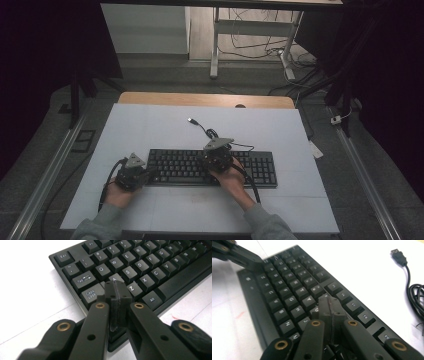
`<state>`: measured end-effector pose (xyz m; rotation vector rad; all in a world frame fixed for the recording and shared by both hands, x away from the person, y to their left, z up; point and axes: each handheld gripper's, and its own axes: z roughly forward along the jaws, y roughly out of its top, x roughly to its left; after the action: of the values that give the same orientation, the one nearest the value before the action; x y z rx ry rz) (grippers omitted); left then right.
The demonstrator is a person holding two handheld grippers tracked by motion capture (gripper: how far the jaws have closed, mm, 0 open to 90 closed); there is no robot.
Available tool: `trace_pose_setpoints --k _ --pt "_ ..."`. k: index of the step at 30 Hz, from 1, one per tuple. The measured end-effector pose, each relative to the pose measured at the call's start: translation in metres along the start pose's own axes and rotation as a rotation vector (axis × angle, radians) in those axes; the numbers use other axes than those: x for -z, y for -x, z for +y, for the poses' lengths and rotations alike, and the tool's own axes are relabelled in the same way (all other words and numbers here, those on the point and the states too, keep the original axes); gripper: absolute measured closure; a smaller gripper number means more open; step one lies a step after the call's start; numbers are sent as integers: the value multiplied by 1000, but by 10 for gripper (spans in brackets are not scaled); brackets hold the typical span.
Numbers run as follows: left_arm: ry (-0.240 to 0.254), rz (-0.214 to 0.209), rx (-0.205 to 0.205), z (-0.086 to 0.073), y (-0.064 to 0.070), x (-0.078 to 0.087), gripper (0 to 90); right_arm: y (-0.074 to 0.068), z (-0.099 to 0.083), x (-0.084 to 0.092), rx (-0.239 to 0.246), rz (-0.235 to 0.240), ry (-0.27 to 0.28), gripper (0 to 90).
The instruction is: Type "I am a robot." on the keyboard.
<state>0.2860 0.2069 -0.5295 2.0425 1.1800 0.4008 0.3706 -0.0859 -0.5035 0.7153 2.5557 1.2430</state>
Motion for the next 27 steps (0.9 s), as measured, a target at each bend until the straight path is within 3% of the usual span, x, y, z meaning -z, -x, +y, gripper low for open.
trace_pose_setpoints --k 5,6,8,11,17,27 --pt "20 0 -3 0 0 3 892 1 -4 15 2 11 29 884" --pt "28 -1 2 0 0 4 876 3 -7 22 -10 8 37 772" --pt "42 1 7 0 0 5 854 4 -10 25 -14 -2 41 732" --pt "55 2 19 1 0 6 750 10 -19 37 -30 -26 53 636" --pt "73 12 33 1 -1 9 625 17 -31 48 -39 -31 59 583" --pt "85 15 50 0 -3 13 558 17 -36 56 -30 -19 70 552"
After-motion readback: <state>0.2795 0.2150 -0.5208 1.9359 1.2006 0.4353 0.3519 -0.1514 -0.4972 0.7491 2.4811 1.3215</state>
